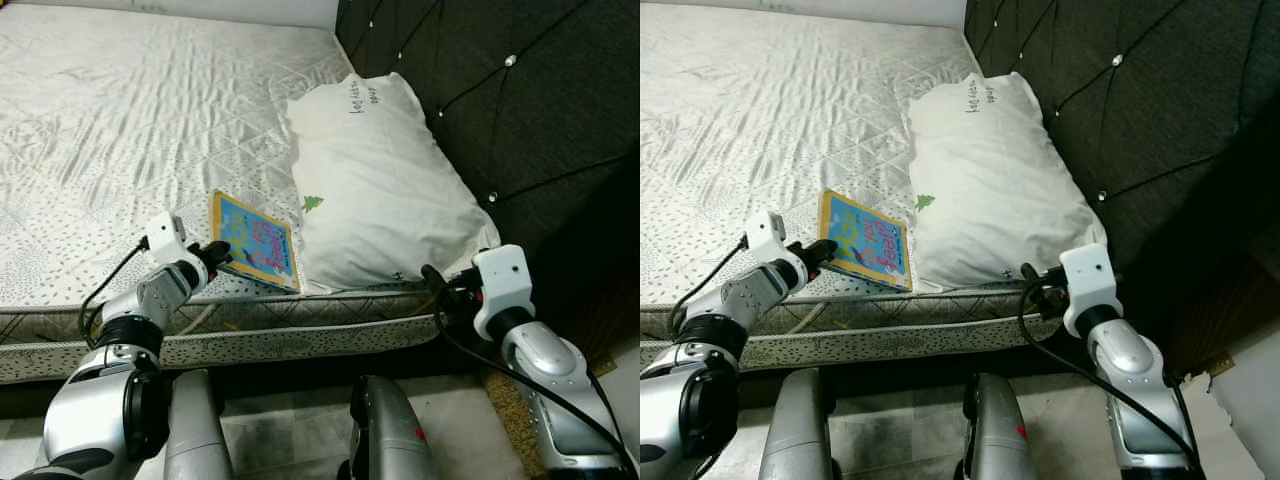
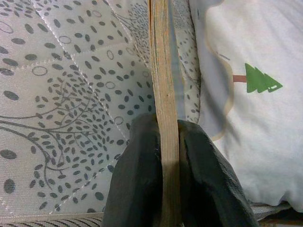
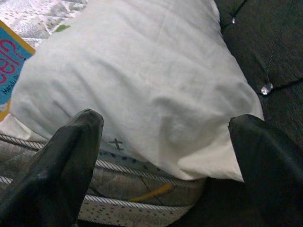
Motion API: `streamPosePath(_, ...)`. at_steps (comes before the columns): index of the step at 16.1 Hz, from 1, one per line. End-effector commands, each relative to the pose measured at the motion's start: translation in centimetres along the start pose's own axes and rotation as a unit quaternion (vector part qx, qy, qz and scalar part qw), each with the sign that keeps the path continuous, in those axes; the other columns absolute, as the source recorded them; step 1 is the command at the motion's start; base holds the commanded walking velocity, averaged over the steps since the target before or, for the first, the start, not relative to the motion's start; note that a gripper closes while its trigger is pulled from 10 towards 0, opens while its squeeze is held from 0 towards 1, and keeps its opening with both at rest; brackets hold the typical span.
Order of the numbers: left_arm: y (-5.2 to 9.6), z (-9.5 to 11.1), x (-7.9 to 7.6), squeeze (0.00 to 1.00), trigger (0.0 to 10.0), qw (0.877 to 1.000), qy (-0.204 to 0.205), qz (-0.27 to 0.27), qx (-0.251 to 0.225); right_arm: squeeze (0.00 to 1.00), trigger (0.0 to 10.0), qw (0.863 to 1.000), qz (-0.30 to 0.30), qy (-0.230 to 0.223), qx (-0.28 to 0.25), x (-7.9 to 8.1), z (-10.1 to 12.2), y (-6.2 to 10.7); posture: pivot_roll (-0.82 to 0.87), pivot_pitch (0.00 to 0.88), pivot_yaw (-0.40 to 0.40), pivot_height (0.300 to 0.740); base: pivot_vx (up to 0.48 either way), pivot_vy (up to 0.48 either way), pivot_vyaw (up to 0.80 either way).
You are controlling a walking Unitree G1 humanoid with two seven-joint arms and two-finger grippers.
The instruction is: Clean up the room
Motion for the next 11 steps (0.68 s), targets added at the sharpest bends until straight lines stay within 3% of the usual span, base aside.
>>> streamPosePath(1,-0.6,-1.4,-1.2,0.00,10.0,0.999,-0.016,-0.012,0.034,0.00,10.0,1.000,-0.008,0.001,0.001,-0.2,0.0,-0.3,-0.11,0.014,-0.139,0.557,0.000,0.000,0.00)
streamPosePath(3,-0.9,-1.7,-2.0,0.00,10.0,0.998,-0.025,-0.027,0.043,0.00,10.0,1.000,-0.009,0.002,0.000,-0.2,0.0,-0.3,-0.11,0.014,-0.139,0.557,0.000,0.000,0.00)
streamPosePath(6,-0.7,0.0,-1.0,0.00,10.0,0.999,-0.036,0.002,0.015,0.00,10.0,1.000,-0.012,0.003,0.001,-0.3,-0.2,-0.2,-0.11,0.014,-0.135,0.557,0.000,0.000,0.00)
streamPosePath(7,-0.5,0.8,-0.4,0.43,10.0,0.999,-0.035,0.013,0.001,0.00,10.0,1.000,-0.013,0.003,0.001,-0.3,-0.2,-0.2,-0.11,0.015,-0.135,0.557,0.000,0.000,0.00)
streamPosePath(8,-0.3,1.2,0.0,0.67,10.0,0.999,-0.038,0.025,-0.006,0.00,10.0,1.000,-0.013,0.003,0.001,-0.2,-0.3,-0.2,-0.11,0.015,-0.134,0.557,0.000,0.000,0.00)
streamPosePath(9,-0.1,1.7,0.6,1.00,10.0,0.998,-0.048,0.033,-0.012,0.00,10.0,1.000,-0.012,0.002,0.000,-0.1,-0.3,-0.3,-0.10,0.014,-0.134,0.557,0.000,0.000,0.00)
streamPosePath(11,0.2,2.2,1.3,1.00,10.0,0.997,-0.054,0.045,-0.019,0.00,10.0,1.000,-0.011,0.002,-0.002,0.0,-0.2,-0.4,-0.10,0.013,-0.135,0.557,0.000,0.000,0.00)
Point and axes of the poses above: a point about 5 cm out from each wrist's last joint towards the gripper, its own y axis pointing back from the gripper into the wrist, its own z axis along the axis of the wrist's last joint, x = y × z, the point moved 1 cm from there along -y, pointing out of the wrist towards the gripper, and after that the axes turned 5 degrees about -y, right-handed, at the moved point
